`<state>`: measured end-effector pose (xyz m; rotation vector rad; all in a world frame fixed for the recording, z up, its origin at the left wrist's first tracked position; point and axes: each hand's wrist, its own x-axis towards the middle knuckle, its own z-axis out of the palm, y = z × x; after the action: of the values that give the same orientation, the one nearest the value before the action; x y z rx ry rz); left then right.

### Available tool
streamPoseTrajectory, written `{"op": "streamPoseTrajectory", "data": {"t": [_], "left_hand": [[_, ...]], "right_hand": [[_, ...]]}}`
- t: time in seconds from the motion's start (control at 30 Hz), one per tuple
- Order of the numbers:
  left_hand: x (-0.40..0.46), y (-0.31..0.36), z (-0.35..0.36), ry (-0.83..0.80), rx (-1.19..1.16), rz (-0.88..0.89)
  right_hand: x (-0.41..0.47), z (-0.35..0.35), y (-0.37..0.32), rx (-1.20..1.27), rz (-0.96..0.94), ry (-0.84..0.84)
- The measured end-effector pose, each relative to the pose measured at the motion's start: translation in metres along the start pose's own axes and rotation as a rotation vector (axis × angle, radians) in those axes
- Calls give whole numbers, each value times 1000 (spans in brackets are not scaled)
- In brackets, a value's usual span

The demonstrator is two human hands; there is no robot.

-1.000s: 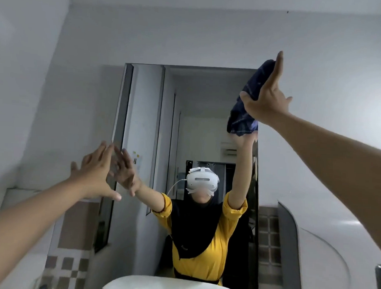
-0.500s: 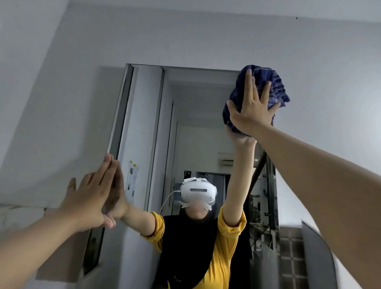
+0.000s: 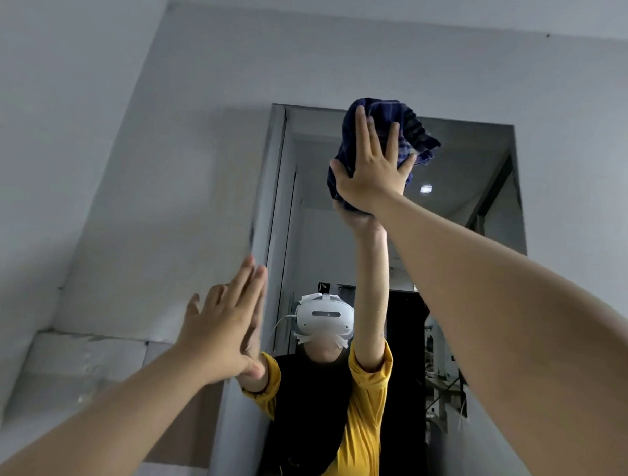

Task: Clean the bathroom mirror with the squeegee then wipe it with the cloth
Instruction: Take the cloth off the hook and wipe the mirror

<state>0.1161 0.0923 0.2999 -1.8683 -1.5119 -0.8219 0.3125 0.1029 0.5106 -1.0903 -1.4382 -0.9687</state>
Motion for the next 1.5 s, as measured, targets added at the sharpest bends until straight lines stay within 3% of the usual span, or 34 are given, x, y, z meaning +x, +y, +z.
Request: {"op": "streamPoseTrajectory", "data": {"t": [0.3, 0.63, 1.13, 1.27, 1.5], "left_hand": [[0, -10, 2, 17, -48, 67], [1, -4, 0, 2, 3, 37], [0, 7, 1, 25, 88, -78], [-1, 11, -1, 13, 108, -95], [-2, 17, -7, -22, 154, -127]], "right_hand": [[-3, 36, -91, -8, -219, -90], [-54, 20, -26, -124, -452, -134], [-106, -49, 166, -180, -79, 5], [-123, -51, 178, -145, 9, -1], [-155, -33, 142, -94, 161, 51]]}}
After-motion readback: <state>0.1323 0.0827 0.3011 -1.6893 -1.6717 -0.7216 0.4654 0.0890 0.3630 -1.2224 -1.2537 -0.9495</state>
